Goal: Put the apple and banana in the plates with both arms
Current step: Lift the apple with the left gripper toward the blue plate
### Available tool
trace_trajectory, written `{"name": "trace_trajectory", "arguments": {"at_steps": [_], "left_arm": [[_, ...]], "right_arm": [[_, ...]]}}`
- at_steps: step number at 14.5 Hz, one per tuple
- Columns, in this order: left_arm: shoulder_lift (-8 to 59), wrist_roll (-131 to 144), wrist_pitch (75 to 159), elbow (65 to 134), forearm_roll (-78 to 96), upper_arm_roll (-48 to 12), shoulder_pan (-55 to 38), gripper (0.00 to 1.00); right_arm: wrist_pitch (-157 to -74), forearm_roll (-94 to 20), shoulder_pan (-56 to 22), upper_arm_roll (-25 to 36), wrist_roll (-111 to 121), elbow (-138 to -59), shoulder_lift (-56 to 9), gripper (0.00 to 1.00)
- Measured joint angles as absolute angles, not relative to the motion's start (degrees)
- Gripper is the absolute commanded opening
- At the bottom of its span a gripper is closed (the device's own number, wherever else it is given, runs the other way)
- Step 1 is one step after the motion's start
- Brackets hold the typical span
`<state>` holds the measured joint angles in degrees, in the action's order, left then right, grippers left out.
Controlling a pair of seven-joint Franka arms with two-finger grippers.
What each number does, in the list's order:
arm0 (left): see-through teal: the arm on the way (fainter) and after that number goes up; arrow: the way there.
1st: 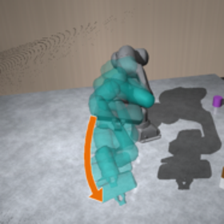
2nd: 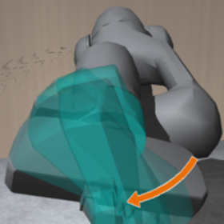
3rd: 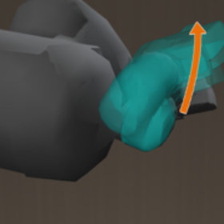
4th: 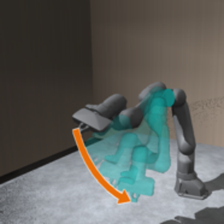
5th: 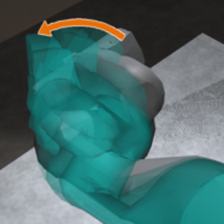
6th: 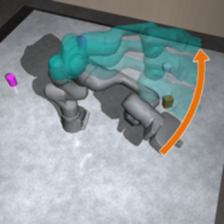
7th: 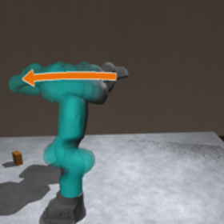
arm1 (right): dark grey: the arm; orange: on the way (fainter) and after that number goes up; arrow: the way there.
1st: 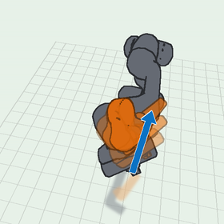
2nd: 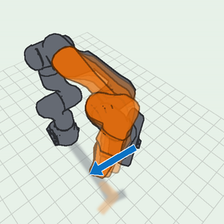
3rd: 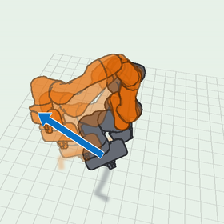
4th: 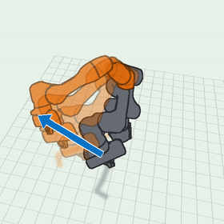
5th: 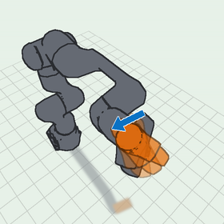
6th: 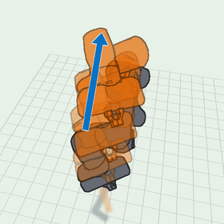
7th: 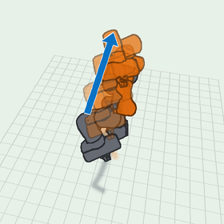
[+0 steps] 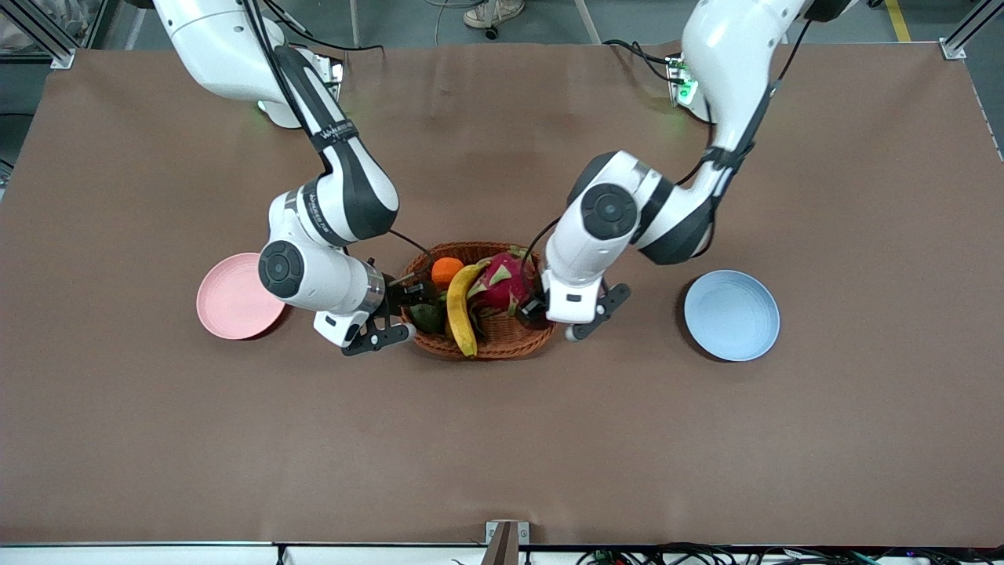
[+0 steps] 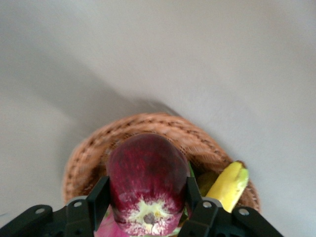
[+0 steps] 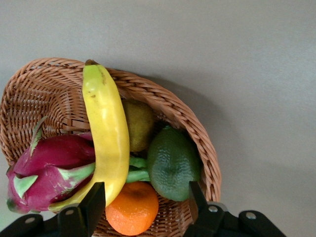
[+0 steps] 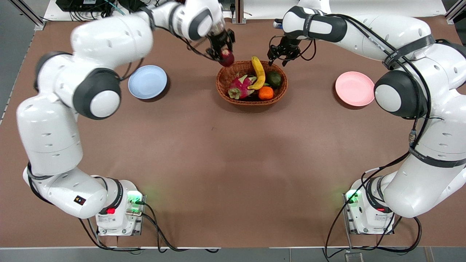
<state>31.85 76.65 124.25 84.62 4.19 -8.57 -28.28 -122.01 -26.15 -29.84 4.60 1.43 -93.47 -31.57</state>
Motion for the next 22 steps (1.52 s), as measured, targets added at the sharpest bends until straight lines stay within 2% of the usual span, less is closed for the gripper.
{"name": "trace_trajectory", "arguments": {"at_steps": [3, 6, 11, 19, 22], "left_arm": [[28.28, 73.21, 118.22, 85.21, 4.1, -8.45, -23.35, 0.11], [27.72, 64.48, 114.06, 86.73, 4.09, -8.35, -17.52, 0.11], [27.78, 54.31, 113.82, 90.63, 2.27, -8.3, -10.43, 0.09], [27.55, 45.28, 113.91, 96.75, -1.17, -8.32, -2.73, 0.09], [26.17, 39.81, 116.79, 101.18, -1.22, -8.52, 1.24, 0.1]], "right_arm": [[-122.73, -26.17, -30.7, 4.59, 1.43, -91.98, -33.1, 0.76], [-124.01, -26.18, -31.99, 4.58, 1.42, -91.11, -34.95, 0.76], [-125.88, -26.18, -33.51, 4.57, 1.42, -90.38, -36.64, 0.76], [-128.61, -26.18, -34.81, 4.63, 1.43, -90.14, -38.1, 0.69], [-128.67, -26.18, -34.89, 4.62, 1.43, -90.0, -38.36, 0.68]]}}
